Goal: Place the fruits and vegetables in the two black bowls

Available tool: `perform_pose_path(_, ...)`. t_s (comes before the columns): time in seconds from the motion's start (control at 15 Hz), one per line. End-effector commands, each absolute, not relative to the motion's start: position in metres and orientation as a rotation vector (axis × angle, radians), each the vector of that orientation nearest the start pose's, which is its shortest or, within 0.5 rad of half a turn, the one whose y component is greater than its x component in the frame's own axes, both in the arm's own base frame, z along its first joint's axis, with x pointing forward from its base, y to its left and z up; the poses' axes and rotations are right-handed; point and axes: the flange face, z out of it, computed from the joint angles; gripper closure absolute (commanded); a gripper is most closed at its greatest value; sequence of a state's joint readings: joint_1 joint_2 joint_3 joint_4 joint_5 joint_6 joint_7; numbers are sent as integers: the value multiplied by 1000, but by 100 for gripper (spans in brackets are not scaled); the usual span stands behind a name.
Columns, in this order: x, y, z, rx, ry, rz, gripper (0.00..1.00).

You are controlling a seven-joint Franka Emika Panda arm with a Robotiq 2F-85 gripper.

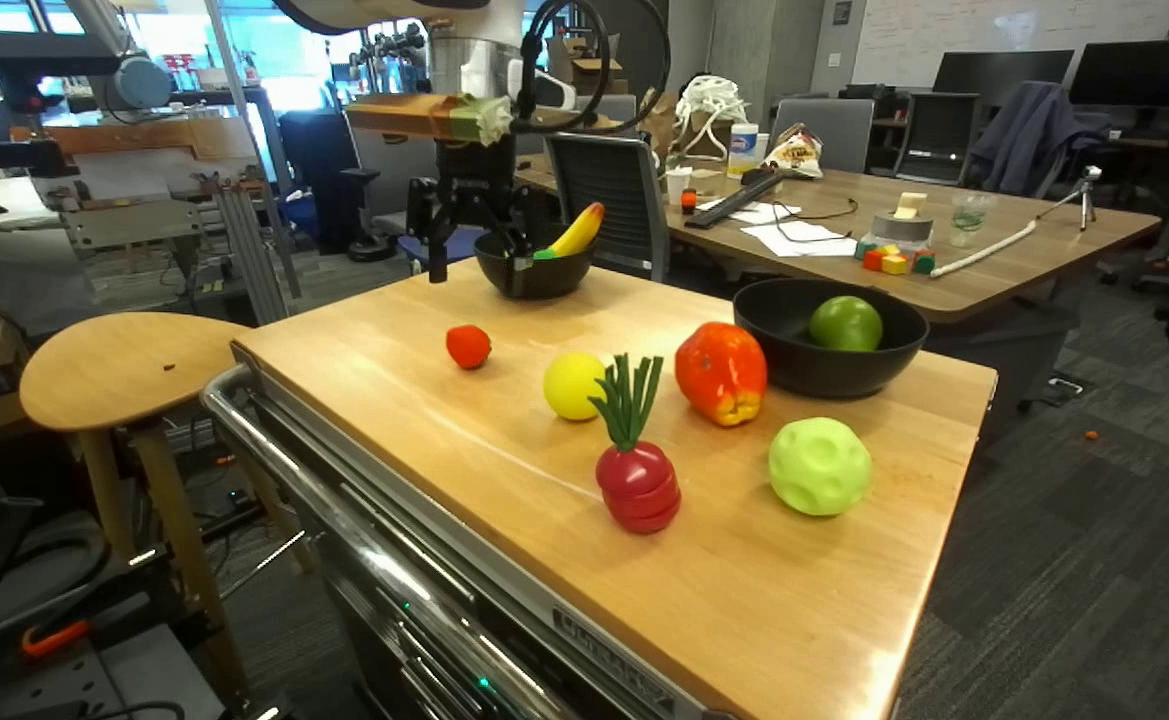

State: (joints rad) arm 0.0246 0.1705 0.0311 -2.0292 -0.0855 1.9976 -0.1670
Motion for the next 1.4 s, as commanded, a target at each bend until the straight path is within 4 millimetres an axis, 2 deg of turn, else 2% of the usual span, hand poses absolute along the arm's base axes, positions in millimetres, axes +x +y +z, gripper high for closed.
perform_pose_path(0.0,558,26,344,-3161,-427,347,0)
perform_pose_path(0.6,564,31,308,-3095,-433,441,0)
perform_pose_path(0.67,565,31,305,-3095,-432,439,4)
perform_pose_path(0.73,566,31,302,-3091,-433,442,28)
perform_pose_path(0.87,565,32,301,-3087,-438,445,32)
perform_pose_path(1.0,565,33,307,-3085,-444,423,47)
perform_pose_path(1.2,571,33,328,-3073,-436,321,72)
perform_pose_path(1.33,578,31,359,-3006,-387,183,75)
